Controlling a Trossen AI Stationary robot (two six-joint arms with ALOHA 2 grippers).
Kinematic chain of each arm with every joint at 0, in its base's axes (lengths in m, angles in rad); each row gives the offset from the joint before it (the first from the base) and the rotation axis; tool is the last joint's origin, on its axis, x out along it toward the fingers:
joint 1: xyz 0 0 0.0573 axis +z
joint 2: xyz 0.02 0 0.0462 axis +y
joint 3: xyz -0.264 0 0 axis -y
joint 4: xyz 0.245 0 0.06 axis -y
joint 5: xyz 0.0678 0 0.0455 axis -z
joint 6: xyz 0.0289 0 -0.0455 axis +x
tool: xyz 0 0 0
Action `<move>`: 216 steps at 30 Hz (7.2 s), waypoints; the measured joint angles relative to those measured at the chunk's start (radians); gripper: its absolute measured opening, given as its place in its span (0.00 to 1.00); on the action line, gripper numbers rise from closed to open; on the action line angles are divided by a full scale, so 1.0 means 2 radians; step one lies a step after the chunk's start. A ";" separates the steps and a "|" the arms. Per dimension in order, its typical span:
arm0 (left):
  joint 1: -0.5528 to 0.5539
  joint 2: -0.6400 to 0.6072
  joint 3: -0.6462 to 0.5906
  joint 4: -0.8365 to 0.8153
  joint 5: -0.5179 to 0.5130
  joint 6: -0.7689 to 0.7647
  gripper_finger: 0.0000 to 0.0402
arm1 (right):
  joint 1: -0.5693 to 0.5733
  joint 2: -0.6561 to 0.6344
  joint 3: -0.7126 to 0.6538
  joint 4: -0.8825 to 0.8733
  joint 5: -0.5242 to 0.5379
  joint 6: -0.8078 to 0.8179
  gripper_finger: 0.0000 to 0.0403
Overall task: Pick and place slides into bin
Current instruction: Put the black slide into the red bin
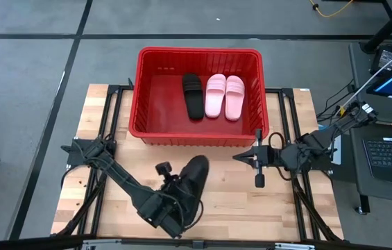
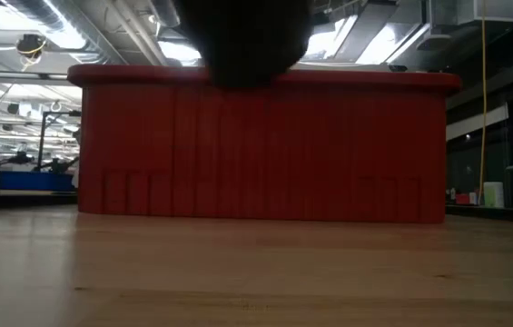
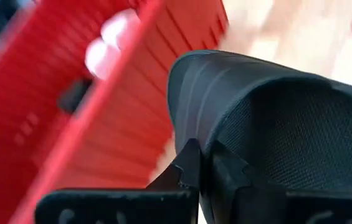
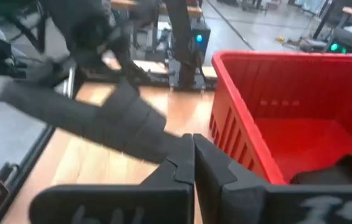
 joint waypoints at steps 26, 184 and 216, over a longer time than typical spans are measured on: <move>0.153 -0.041 0.118 0.000 -0.170 0.382 0.01 | -0.001 -0.036 0.000 -0.005 0.002 -0.055 0.01; 0.647 -0.146 -0.432 0.620 0.179 0.792 0.01 | -0.277 -0.096 0.000 -0.077 -0.062 -0.074 0.02; 0.647 -0.145 -0.432 0.586 0.220 0.737 0.05 | -0.277 -0.096 0.000 -0.076 -0.062 -0.052 0.02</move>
